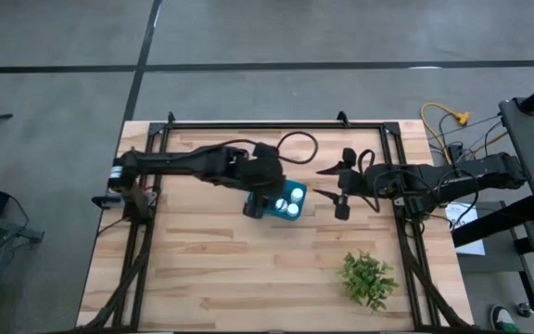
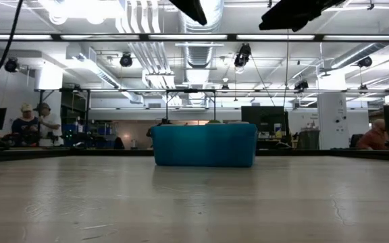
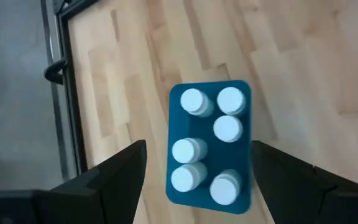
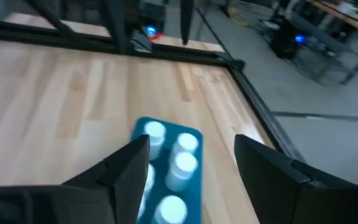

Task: Pick and place pill bottles into a basket
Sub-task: Return to Home Position

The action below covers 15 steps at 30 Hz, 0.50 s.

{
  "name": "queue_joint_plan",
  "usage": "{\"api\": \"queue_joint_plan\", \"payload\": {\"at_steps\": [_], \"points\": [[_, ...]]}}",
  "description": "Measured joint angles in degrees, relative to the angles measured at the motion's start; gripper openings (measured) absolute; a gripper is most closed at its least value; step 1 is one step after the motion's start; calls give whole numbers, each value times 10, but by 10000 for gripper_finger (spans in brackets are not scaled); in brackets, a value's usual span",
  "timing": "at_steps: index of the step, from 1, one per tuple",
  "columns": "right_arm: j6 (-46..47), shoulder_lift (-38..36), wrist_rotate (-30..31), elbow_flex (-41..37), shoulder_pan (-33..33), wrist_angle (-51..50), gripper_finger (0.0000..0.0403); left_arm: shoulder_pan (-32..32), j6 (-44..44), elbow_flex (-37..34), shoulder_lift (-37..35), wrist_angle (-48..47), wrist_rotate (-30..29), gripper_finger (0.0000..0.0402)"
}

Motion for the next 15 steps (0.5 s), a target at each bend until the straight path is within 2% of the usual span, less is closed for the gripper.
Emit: {"api": "queue_joint_plan", "payload": {"at_steps": [4, 7, 15], "points": [[-10, -1, -43, 0, 0, 5, 226, -15, -16, -62, -49, 41, 8, 267], [-14, -2, -69, -1, 0, 18, 226, -27, -16, -140, -92, 119, 11, 267], [-23, -12, -194, -37, 0, 112, 226, -58, -48, -359, -201, 324, 14, 267]]}}
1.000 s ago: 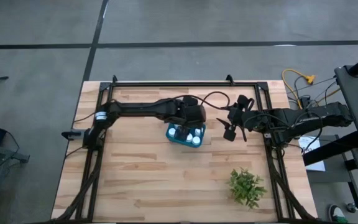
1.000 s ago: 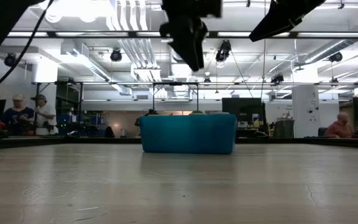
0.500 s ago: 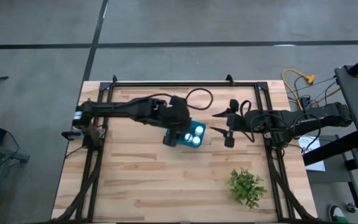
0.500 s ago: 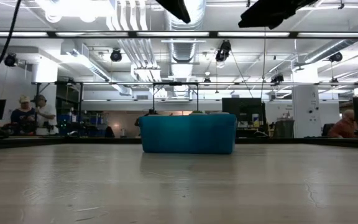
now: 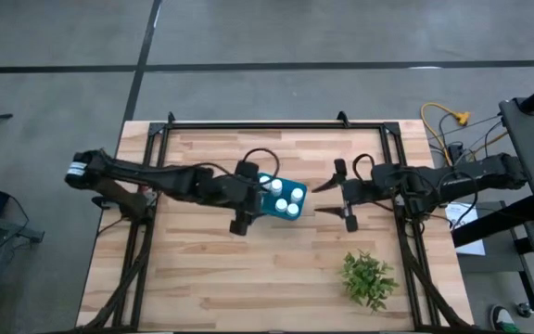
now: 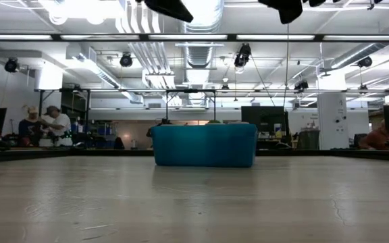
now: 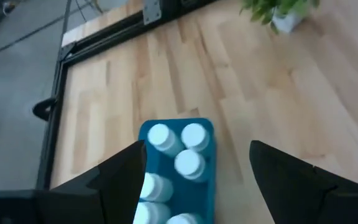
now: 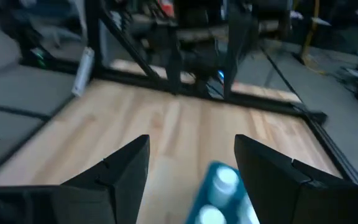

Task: Pick and place pill bottles into a basket
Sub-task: Return to Home Position

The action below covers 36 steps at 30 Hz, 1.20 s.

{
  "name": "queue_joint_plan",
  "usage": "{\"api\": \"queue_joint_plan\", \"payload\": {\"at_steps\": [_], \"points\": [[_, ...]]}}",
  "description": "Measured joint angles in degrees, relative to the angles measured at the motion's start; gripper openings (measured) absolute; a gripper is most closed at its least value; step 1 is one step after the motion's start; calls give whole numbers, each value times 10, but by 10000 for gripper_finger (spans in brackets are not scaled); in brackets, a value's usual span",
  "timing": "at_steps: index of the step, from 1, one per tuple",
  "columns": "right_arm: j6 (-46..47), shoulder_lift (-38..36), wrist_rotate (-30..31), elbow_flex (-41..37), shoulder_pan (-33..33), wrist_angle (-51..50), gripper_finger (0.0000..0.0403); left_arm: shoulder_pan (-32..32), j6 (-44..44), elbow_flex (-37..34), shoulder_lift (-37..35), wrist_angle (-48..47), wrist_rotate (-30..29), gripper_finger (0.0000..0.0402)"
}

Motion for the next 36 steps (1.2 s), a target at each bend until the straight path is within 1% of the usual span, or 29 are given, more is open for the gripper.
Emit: {"api": "queue_joint_plan", "payload": {"at_steps": [4, 8, 12, 14, 16, 18, 20, 22, 24, 26, 27, 29, 32, 34, 36], "points": [[24, -8, -34, -26, 0, 49, 226, -34, -11, -72, -30, 84, 0, 267], [46, -18, -40, -44, 9, 61, 226, -70, -11, -115, -47, 156, -8, 267], [59, -22, -40, -55, 30, 65, 226, -99, -11, -149, -58, 203, -13, 267], [57, -22, -40, -55, 43, 78, 226, -111, -1, -170, -62, 209, -29, 267], [46, -22, -40, -58, 57, 94, 226, -115, 18, -184, -65, 224, -60, 267], [34, -23, -40, -58, 65, 115, 226, -114, 17, -197, -79, 229, -88, 267], [17, -29, -39, -58, 70, 126, 226, -113, 17, -202, -92, 244, -89, 267], [-1, -36, -38, -60, 70, 129, 226, -112, 22, -217, -104, 255, -84, 267], [-14, -47, -35, -69, 70, 127, 226, -108, 45, -246, -116, 302, -66, 267], [-24, -63, -9, -79, 70, 133, 226, -99, 65, -284, -139, 347, -49, 267], [-27, -75, 3, -87, 70, 132, 226, -92, 68, -302, -149, 379, -40, 267], [-32, -100, 8, -101, 68, 137, 226, -73, 66, -340, -177, 430, -18, 267], [-33, -149, 6, -135, 66, 154, 226, -38, 54, -391, -212, 476, 28, 267], [-45, -185, 5, -162, 65, 178, 226, -14, 44, -422, -237, 485, 52, 267], [-55, -223, 3, -189, 63, 195, 226, 7, 34, -439, -250, 515, 75, 267]]}}
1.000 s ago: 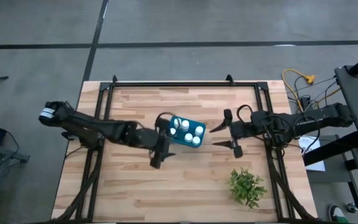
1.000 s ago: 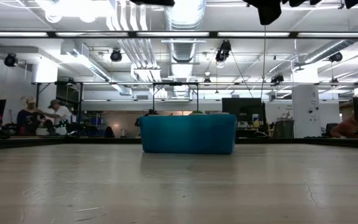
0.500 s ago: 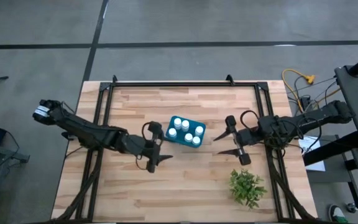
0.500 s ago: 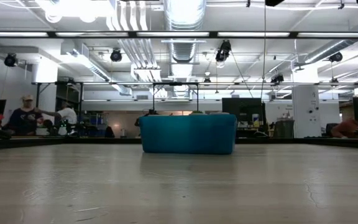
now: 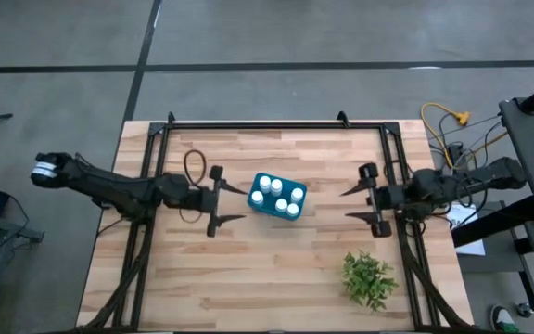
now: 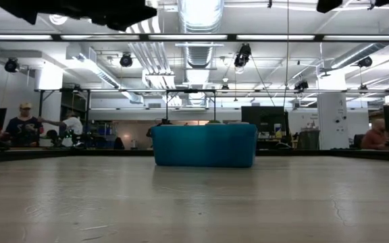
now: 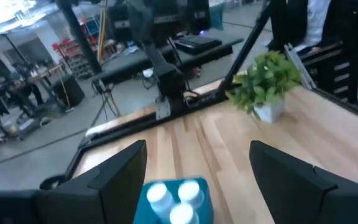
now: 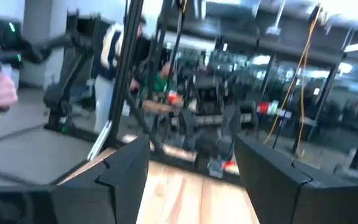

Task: Pick and place pill bottles into a basket
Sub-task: Return to Home Position

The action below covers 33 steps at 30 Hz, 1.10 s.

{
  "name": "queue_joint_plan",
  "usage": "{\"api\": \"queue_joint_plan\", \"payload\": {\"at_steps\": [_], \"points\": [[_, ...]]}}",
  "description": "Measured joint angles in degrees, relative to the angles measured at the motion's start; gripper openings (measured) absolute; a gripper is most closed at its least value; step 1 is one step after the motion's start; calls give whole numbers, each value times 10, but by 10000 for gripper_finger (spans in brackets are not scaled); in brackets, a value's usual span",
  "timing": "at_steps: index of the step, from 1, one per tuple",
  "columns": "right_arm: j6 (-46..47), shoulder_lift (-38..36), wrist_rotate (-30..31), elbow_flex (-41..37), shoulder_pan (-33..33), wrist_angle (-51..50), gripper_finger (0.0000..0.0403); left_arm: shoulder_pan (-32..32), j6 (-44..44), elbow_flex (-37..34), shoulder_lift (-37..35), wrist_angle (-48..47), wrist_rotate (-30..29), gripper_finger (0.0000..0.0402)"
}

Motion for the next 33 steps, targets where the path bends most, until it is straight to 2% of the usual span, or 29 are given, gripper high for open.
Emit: {"api": "queue_joint_plan", "payload": {"at_steps": [6, 9, 18, 22, 33], "points": [[1, -112, -1, -57, -5, 34, 226, 26, -2, -40, -28, 49, 57, 267], [6, -171, -2, -77, -10, 15, 226, 41, -4, -51, -29, 61, 81, 267], [20, -302, -17, -100, -15, -67, 226, 104, -31, -82, -37, 63, 89, 267], [21, -324, -17, -91, -15, -113, 226, 123, -43, -105, -69, 63, 94, 267], [10, -324, 0, -96, -16, -90, 226, 129, -60, -167, -205, 64, 101, 267]]}}
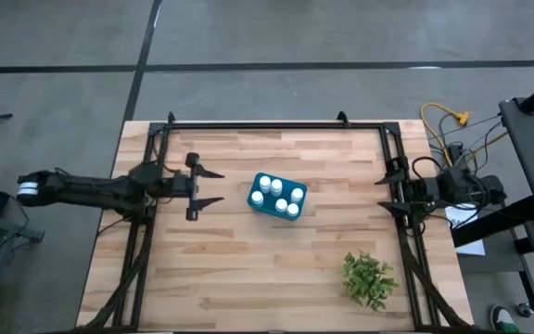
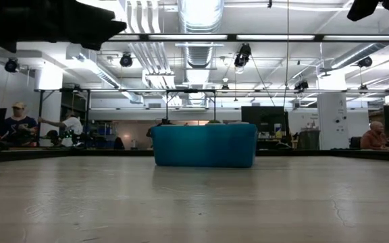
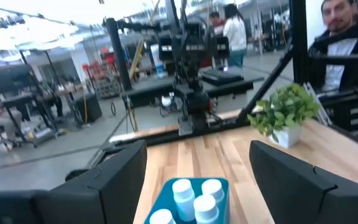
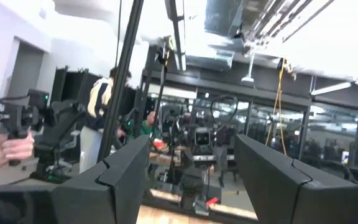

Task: Pick and place pill bottles into a basket
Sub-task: Return to Home Position

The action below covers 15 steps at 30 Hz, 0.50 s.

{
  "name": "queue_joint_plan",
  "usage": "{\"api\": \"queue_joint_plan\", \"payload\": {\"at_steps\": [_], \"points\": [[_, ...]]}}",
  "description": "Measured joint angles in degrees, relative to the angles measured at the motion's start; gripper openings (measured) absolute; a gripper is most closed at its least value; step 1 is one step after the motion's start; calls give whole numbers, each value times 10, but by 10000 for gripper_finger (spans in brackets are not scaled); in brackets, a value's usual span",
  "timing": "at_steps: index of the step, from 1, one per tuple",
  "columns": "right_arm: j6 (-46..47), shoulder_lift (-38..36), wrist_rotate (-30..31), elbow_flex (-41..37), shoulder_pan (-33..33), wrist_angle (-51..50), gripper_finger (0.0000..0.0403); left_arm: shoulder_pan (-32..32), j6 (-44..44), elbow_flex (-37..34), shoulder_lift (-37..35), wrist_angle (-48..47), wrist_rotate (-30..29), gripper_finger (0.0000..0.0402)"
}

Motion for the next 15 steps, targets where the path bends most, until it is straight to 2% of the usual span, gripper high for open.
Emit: {"api": "queue_joint_plan", "payload": {"at_steps": [9, 15], "points": [[-12, 0, 0, -35, 0, 100, 226, 0, -1, -53, -96, 33, 0, 267], [-20, 0, 5, -41, 0, 101, 226, 0, -2, -88, -145, 30, 6, 267]]}}
